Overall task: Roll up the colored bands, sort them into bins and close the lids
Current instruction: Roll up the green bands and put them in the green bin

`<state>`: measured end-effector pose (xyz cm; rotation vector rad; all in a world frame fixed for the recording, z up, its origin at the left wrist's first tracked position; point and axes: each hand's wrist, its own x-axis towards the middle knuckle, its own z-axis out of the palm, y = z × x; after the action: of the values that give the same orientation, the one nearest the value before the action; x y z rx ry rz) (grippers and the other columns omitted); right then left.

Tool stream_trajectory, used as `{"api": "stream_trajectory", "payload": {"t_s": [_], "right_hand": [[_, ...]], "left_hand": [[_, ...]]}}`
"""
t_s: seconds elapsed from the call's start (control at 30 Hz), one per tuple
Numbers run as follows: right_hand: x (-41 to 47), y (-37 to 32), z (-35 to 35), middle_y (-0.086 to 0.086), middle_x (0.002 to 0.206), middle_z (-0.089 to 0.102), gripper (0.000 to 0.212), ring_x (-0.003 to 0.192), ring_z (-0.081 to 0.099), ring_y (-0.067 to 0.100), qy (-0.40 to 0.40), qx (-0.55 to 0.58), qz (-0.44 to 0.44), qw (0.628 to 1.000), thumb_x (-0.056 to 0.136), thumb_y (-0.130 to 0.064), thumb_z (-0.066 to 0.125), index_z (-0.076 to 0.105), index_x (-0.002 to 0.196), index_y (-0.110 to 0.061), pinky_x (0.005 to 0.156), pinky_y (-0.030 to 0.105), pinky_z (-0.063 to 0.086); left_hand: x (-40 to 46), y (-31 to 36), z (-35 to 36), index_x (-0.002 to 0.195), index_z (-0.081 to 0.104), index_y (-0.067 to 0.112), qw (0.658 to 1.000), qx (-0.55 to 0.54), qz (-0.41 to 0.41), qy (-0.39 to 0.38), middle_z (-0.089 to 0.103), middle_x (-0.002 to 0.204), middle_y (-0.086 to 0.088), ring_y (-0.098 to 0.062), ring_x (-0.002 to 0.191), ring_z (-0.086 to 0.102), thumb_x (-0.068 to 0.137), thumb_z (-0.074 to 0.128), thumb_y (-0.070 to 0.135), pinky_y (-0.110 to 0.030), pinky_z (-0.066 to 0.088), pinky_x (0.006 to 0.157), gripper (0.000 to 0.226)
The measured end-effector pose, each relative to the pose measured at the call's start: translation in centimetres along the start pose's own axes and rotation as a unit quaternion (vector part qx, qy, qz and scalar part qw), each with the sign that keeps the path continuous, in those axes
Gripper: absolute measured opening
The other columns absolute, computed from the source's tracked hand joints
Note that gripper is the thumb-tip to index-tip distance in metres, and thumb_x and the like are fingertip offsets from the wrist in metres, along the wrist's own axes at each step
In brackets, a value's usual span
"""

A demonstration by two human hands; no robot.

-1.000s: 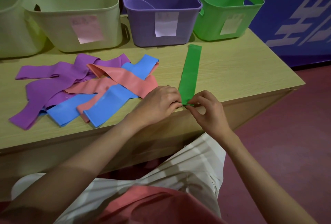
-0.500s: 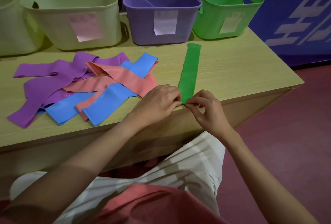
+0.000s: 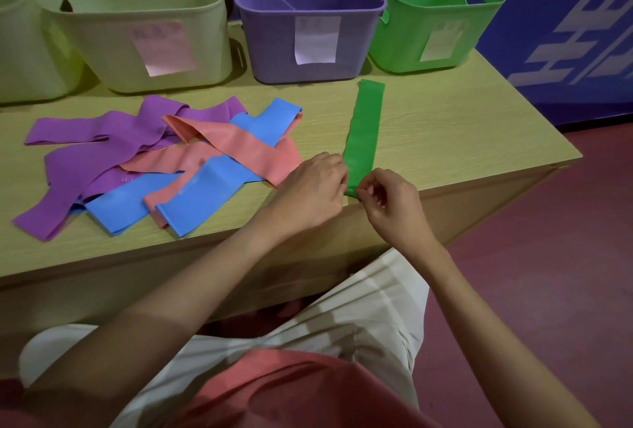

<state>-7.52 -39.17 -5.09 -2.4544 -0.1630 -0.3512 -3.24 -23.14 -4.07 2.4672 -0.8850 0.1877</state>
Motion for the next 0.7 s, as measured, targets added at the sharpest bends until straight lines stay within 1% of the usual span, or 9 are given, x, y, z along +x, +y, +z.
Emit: {"api": "stream_trajectory", "payload": {"t_s": [0.1,0.17,0.23,0.27,0.37,0.43,0.5,0.6,0.7], "right_hand": [[0.2,-0.3,0.3,0.004,0.07,0.057,0.005,0.064,0.051,0.02,0.013,-0.019,0.036,0.999,0.081,-0.006,0.061,0.061,0.076,-0.008,0.058,0.036,0.043],[0.1,-0.5,0.4,0.003,0.071,0.057,0.005,0.068,0.052,0.021,0.024,-0.034,0.047,0.998,0.081,-0.007,0.062,0.062,0.076,-0.009,0.059,0.032,0.039],[0.0,-0.6,0.6,0.003,0.076,0.055,0.004,0.076,0.052,0.022,0.046,-0.044,0.034,0.997,0.08,-0.006,0.066,0.065,0.078,-0.009,0.063,0.029,0.038],[-0.1,-0.6,0.7,0.005,0.078,0.054,0.004,0.079,0.052,0.023,0.057,-0.042,0.023,0.997,0.079,-0.005,0.069,0.067,0.079,-0.008,0.064,0.029,0.039],[-0.4,-0.3,0.8,0.009,0.081,0.056,0.005,0.08,0.051,0.027,0.063,-0.043,-0.014,0.997,0.079,-0.003,0.072,0.07,0.082,-0.007,0.064,0.032,0.039],[-0.5,-0.1,0.8,0.008,0.079,0.056,0.004,0.078,0.051,0.027,0.049,-0.052,-0.041,0.997,0.082,-0.004,0.069,0.071,0.084,-0.006,0.064,0.03,0.036],[-0.6,0.1,0.6,0.006,0.079,0.055,0.007,0.077,0.05,0.024,0.035,-0.053,-0.057,0.996,0.083,-0.004,0.067,0.072,0.088,-0.006,0.066,0.026,0.034],[-0.6,0.3,0.2,0.004,0.081,0.056,0.01,0.079,0.048,0.019,0.016,-0.054,-0.077,0.995,0.082,-0.005,0.069,0.072,0.091,-0.009,0.068,0.02,0.032],[-0.4,0.7,0.0,0.004,0.083,0.056,0.011,0.081,0.048,0.02,0.006,-0.055,-0.082,0.995,0.081,-0.009,0.073,0.072,0.092,-0.009,0.068,0.023,0.036]], "left_hand": [[0.6,0.1,-0.2,0.083,0.058,0.007,1.0,-0.013,-0.021,-0.008,0.054,0.083,-0.001,-0.012,0.081,0.046,0.089,0.053,0.012,-0.023,0.036,0.068,0.009],[0.9,0.0,-0.3,0.081,0.059,0.008,0.999,-0.035,-0.037,-0.017,0.055,0.081,0.0,-0.013,0.08,0.048,0.086,0.056,0.013,-0.025,0.039,0.066,0.008],[1.0,-0.3,-0.4,0.08,0.061,0.01,0.997,-0.054,-0.055,-0.029,0.056,0.081,0.001,-0.013,0.078,0.051,0.082,0.06,0.014,-0.028,0.045,0.066,0.005],[1.0,-0.4,-0.4,0.081,0.061,0.012,0.995,-0.061,-0.066,-0.034,0.057,0.082,0.002,-0.012,0.078,0.053,0.081,0.062,0.015,-0.029,0.047,0.067,0.003],[0.7,-0.5,-0.3,0.086,0.058,0.015,0.991,-0.098,-0.084,-0.027,0.06,0.085,0.004,-0.012,0.077,0.057,0.08,0.066,0.015,-0.032,0.051,0.068,0.01],[0.5,-0.5,-0.1,0.086,0.06,0.015,0.992,-0.102,-0.072,-0.013,0.059,0.085,0.004,-0.012,0.077,0.057,0.081,0.066,0.014,-0.033,0.052,0.069,0.008],[0.2,-0.6,0.0,0.084,0.065,0.012,0.994,-0.09,-0.056,0.003,0.058,0.084,0.003,-0.012,0.077,0.056,0.084,0.065,0.014,-0.033,0.051,0.069,0.002],[-0.3,-0.8,0.0,0.086,0.069,0.008,0.998,-0.047,-0.013,0.025,0.06,0.085,-0.001,-0.014,0.082,0.054,0.088,0.066,0.016,-0.029,0.046,0.071,0.008],[-0.8,-1.0,-0.1,0.093,0.071,0.007,0.999,-0.011,0.025,0.029,0.06,0.091,-0.004,-0.017,0.089,0.053,0.089,0.066,0.019,-0.03,0.044,0.076,0.013]]}}
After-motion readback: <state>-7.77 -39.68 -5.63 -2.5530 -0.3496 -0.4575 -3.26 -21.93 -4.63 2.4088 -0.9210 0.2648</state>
